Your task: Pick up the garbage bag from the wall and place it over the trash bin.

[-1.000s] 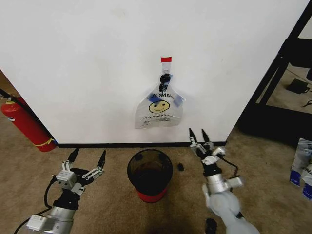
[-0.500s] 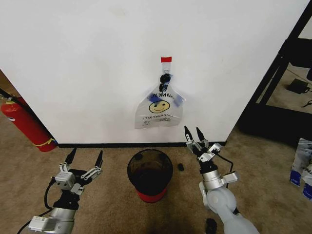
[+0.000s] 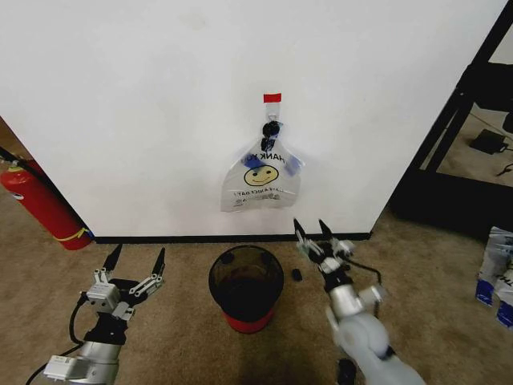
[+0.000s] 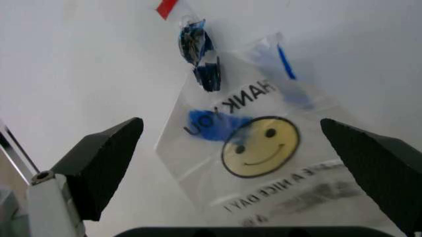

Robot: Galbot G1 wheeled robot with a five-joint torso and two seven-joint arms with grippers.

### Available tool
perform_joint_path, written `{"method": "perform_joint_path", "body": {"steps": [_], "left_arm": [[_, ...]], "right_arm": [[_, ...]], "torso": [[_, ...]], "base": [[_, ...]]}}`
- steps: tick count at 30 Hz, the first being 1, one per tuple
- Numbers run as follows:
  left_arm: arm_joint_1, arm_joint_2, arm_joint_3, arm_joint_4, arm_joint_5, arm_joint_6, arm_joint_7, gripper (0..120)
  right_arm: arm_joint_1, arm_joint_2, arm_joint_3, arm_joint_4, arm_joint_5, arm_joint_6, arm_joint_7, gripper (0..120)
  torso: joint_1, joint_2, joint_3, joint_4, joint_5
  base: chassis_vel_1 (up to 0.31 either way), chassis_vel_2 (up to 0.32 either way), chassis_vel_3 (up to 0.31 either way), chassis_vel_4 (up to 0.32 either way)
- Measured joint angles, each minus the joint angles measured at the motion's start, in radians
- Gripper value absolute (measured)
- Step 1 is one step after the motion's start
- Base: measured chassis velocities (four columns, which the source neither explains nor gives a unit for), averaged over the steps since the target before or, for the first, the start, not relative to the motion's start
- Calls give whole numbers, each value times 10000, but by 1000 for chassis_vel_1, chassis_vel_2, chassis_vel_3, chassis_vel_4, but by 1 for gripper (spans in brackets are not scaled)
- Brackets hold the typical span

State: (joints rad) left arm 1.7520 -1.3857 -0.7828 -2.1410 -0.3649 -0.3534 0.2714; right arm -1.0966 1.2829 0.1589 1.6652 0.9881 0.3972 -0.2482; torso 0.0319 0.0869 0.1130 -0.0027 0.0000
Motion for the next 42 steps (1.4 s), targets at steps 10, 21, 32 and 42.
{"method": "perform_joint_path", "body": {"steps": [10, 21, 32, 42], "left_arm": [[188, -176, -162, -178, 431, 101, -19, 100], [397, -531, -273, -363, 672, -61, -95, 100], [414, -671, -212, -277, 893, -181, -199, 100], [375, -697, -153, -187, 934, -200, -221, 100]], "right_arm": [[3168, 1493, -752, -3683, 2643, 382, -2235, 100], [4980, 1870, -1023, -5457, 3422, -126, -3557, 94], [5588, 2091, -920, -6440, 3429, -232, -3706, 58], [5921, 2312, -741, -7066, 3422, -289, -3689, 47]], "torso": [[1, 0, 1, -2, -2], [1, 0, 1, -5, -2], [0, 0, 0, -5, 0], [0, 0, 0, -4, -1]], "base": [[0, 0, 0, 0], [0, 0, 0, 0], [0, 0, 0, 0], [0, 0, 0, 0]]}}
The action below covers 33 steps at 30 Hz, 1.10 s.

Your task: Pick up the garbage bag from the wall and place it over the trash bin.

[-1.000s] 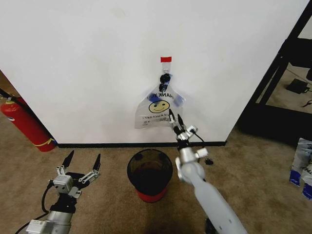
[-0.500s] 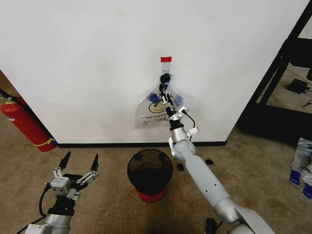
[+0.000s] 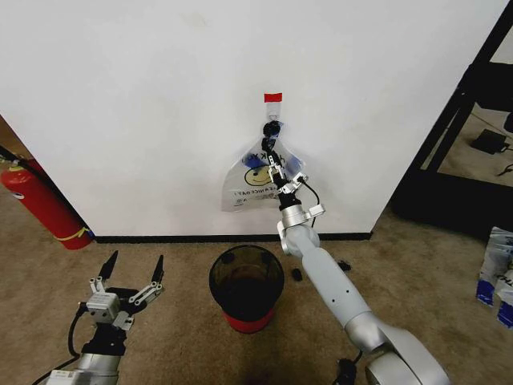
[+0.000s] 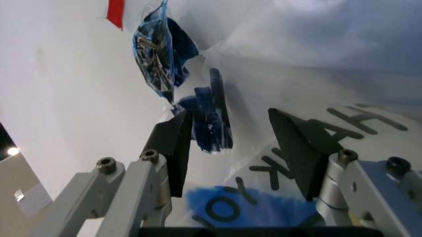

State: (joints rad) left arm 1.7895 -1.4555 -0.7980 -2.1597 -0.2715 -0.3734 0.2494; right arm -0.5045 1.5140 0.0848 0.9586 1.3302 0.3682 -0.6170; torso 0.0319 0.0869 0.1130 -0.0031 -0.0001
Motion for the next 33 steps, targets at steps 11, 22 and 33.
{"method": "perform_joint_path", "body": {"steps": [11, 22, 33], "left_arm": [[-40, -4, 105, 100, 88, -64, -2, 100], [6, -4, 98, 200, 112, -250, 0, 100], [37, 17, 67, 331, 101, -391, -6, 100]], "right_arm": [[132, 223, 27, -215, -209, 4, 4, 26], [177, 321, 74, -233, -404, 63, 43, 0], [-779, -286, -105, 826, -888, 123, 47, 0]], "torso": [[0, 0, 0, 0, 0], [0, 0, 0, 0, 1], [0, 2, -1, -2, 3]], "base": [[0, 0, 0, 0], [0, 0, 0, 0], [0, 0, 0, 0]]}}
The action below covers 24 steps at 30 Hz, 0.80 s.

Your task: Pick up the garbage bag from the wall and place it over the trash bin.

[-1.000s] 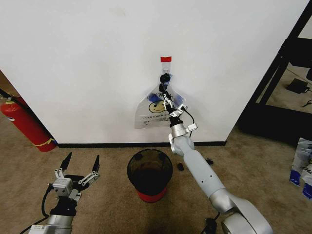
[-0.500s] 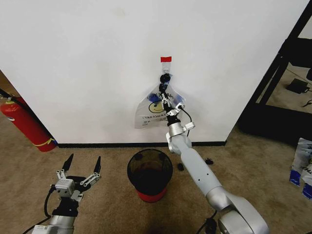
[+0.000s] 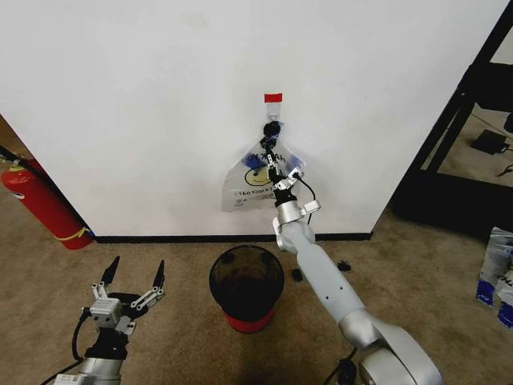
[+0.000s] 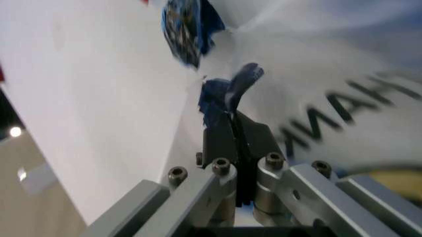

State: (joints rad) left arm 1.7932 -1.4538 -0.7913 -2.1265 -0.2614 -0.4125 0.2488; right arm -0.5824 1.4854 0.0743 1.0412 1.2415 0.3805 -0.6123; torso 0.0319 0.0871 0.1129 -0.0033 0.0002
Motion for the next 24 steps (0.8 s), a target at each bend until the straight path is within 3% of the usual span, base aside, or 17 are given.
{"method": "perform_joint_path", "body": {"steps": [14, 24], "left_arm": [[104, -14, 91, -209, -1, -151, -13, 100], [233, -6, 105, -388, 6, -319, -13, 100]], "right_arm": [[-2415, -1481, 277, 2250, -570, -98, -478, 0], [-4043, -2417, 697, 3027, -1120, -79, -1288, 0]], "torso": [[0, 0, 0, 1, 1], [-1, 0, 0, 1, 1]], "base": [[0, 0, 0, 0], [0, 0, 0, 0]]}}
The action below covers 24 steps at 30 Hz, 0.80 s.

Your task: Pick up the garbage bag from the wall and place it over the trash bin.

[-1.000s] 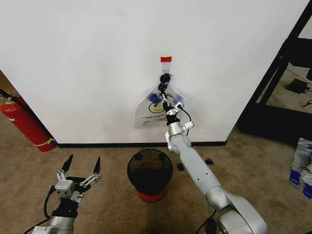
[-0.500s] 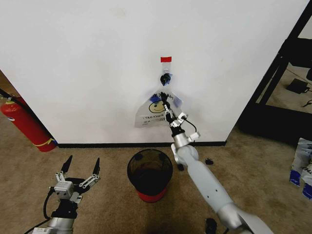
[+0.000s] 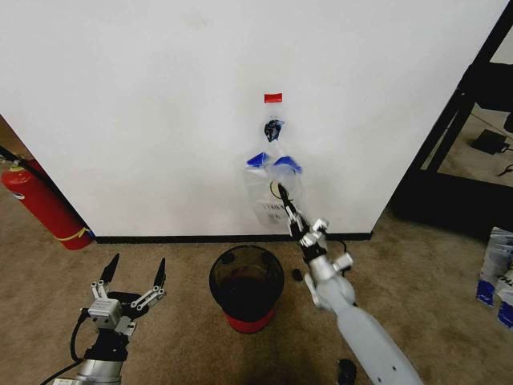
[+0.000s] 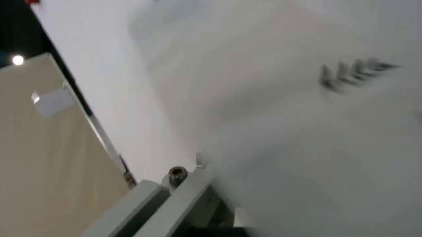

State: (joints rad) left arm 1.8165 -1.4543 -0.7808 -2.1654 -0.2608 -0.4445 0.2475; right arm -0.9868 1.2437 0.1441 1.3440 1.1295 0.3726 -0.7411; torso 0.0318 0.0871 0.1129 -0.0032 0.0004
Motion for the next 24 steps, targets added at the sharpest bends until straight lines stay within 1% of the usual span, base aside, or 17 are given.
{"method": "perform_joint_path", "body": {"steps": [4, 8, 14, 15, 20, 24], "left_arm": [[20, -13, 41, -34, 16, -37, -1, 100], [24, -27, 79, -59, 52, -44, 1, 100], [-4, 37, 94, -139, 74, -5, 5, 100], [-4, 37, 94, -139, 74, -5, 5, 100], [19, 65, 93, -144, 76, 2, 7, 100], [50, 106, 64, -170, 67, -6, 4, 100]], "right_arm": [[-527, -362, 299, 86, -231, -69, -708, 0], [-780, -541, 492, 123, -382, -168, -1148, 0], [-1327, -932, 943, 243, -695, -515, -2595, 0], [-1327, -932, 943, 243, -695, -515, -2595, 0], [-1471, -1030, 1239, 4, -1034, -705, -3489, 0], [-1510, -1038, 1339, -174, -1029, -779, -3684, 0]], "torso": [[0, 0, 0, 1, 0], [0, 0, 0, 1, -2], [0, 0, 0, 1, -1], [0, 0, 0, 1, -1], [0, 0, 1, 1, -1], [0, 0, 1, 1, -1]], "base": [[0, 0, 0, 0], [0, 0, 0, 0], [0, 0, 0, 0], [0, 0, 0, 0], [0, 0, 0, 0], [0, 0, 0, 0]]}}
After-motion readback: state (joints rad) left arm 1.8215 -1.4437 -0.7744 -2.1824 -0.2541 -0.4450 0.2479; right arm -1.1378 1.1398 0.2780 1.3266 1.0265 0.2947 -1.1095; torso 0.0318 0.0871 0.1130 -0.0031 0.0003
